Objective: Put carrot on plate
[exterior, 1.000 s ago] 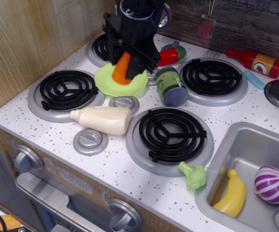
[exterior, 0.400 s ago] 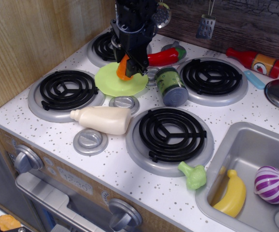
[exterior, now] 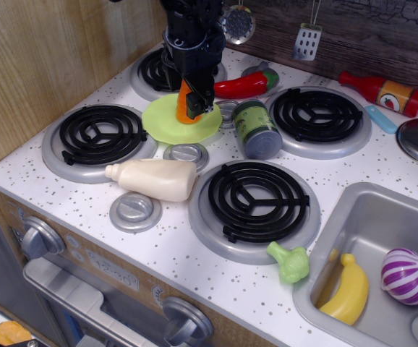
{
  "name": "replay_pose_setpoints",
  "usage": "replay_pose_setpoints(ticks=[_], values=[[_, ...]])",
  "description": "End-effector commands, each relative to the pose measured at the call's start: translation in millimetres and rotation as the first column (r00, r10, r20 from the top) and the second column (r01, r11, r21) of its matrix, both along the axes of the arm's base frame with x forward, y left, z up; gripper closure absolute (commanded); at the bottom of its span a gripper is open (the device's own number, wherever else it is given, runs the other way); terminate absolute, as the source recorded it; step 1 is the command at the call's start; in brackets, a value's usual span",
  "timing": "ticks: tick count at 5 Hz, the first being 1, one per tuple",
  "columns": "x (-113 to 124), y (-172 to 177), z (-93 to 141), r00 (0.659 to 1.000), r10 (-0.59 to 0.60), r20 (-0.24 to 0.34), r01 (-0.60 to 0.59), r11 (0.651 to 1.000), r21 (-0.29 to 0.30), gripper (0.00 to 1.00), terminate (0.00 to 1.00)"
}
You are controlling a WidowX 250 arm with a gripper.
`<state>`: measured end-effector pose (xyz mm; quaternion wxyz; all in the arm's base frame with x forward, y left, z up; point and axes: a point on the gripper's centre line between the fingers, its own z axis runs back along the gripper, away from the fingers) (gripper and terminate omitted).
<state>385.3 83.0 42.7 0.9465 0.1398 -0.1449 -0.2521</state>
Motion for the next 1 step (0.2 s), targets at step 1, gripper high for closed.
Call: replay_pose_setpoints(ticks=[1], values=[[9.5,4.9,18.1,0.998,-0.013,0.056,0.012,1.000,0.016,0.00,1.00]])
